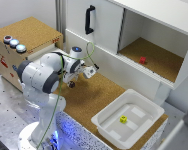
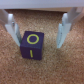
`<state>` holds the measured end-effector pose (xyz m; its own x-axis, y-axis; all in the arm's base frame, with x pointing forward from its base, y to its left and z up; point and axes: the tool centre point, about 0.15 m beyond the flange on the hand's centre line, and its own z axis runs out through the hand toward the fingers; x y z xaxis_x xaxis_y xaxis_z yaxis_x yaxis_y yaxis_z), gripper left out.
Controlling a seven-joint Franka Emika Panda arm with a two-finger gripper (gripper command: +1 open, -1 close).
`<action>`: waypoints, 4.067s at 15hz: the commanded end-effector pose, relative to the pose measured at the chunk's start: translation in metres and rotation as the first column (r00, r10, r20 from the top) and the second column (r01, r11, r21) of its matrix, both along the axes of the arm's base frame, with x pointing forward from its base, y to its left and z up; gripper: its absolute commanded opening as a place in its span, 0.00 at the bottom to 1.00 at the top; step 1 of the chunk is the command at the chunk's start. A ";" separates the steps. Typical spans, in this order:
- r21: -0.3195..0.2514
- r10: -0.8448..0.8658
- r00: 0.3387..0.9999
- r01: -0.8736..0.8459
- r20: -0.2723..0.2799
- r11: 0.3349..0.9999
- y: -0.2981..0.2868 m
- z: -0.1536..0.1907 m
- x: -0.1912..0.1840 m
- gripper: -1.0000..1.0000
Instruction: Move to the drawer, then store the purple object
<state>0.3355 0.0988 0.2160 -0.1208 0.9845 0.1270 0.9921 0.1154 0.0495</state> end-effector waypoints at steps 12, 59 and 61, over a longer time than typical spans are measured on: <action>-0.082 -0.143 0.976 0.158 0.163 0.984 -0.048 0.093 -0.018 0.00; 0.026 -0.097 0.964 0.093 0.248 0.995 0.218 0.172 -0.001 1.00; 0.050 -0.136 0.944 0.127 0.301 0.991 0.206 0.206 -0.007 1.00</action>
<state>0.3376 0.3205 0.3546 -0.0843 0.9863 0.1421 0.9583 0.0411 0.2829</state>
